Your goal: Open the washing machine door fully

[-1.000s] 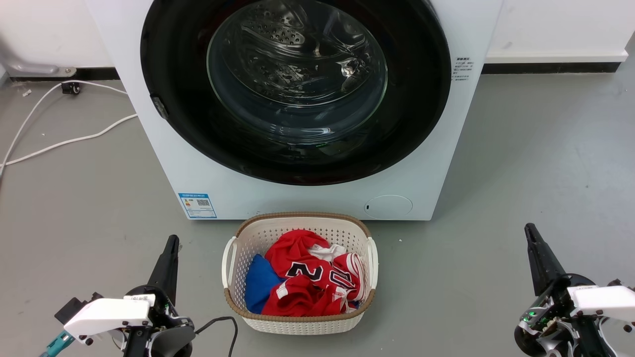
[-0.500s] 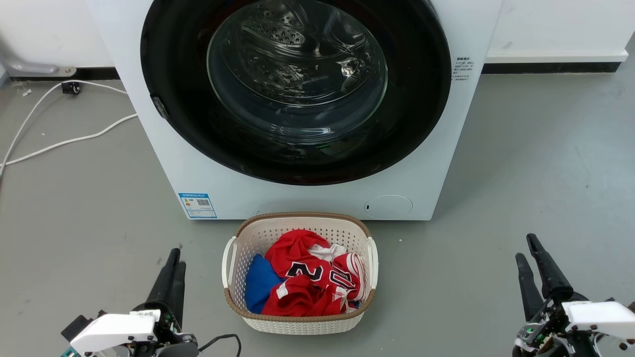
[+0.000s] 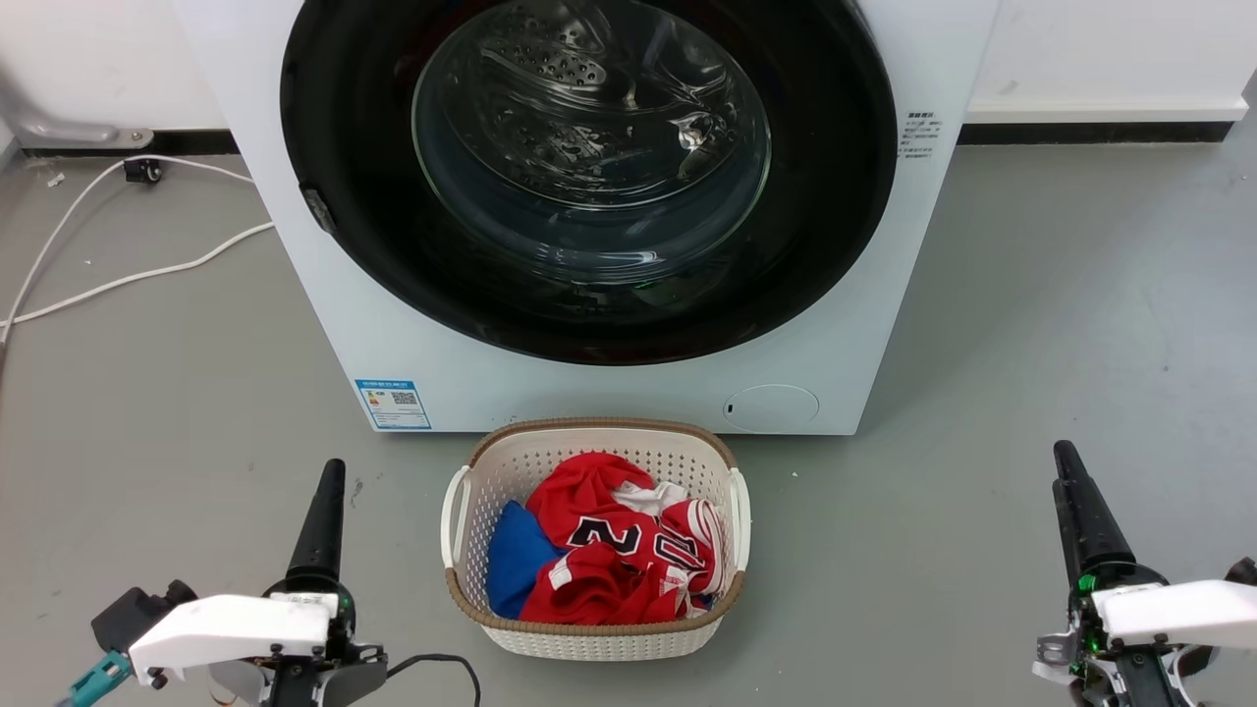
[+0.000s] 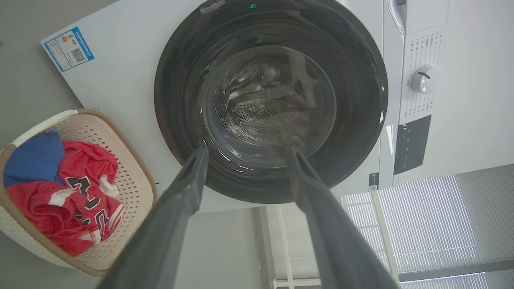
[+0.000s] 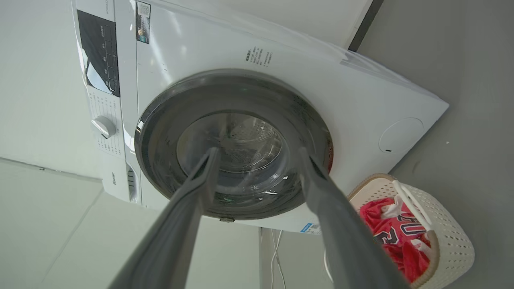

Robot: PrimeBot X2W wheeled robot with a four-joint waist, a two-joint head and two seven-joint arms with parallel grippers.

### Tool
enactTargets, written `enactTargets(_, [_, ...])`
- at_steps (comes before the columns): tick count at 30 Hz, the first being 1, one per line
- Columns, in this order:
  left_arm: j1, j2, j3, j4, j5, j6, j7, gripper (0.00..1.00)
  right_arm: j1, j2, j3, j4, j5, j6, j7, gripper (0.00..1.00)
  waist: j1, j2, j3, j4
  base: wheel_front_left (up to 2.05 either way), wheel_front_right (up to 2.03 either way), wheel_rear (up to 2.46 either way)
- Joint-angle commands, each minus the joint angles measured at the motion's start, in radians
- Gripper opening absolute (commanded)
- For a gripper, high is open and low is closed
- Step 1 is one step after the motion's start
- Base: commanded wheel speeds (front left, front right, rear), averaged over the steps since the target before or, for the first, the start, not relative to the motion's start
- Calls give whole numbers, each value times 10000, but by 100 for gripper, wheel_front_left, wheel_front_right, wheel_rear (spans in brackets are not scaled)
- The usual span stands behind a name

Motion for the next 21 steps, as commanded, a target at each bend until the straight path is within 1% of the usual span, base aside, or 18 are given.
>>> enactTargets(1, [-58, 23, -72, -278, 415, 87, -112, 100, -56, -21, 40, -313, -515, 16, -103, 100, 0, 0, 0, 4, 0, 0, 0])
enactTargets(12, [94, 23, -570, -720, 3088, 613, -560, 100, 141, -15, 420, -1091, -3407, 17, -550, 100, 0, 0, 4, 13, 0, 0, 0])
enactTargets(20, [220, 57, -944, -926, 4661, 954, -852, 100, 325, -11, 746, -1375, -5434, 17, -844, 100, 0, 0, -22, 25, 0, 0, 0])
enactTargets(21, [263, 111, -1080, -992, 5158, 1102, -958, 100, 387, -10, 800, -1447, -6041, 18, -949, 100, 0, 0, -36, 29, 0, 0, 0])
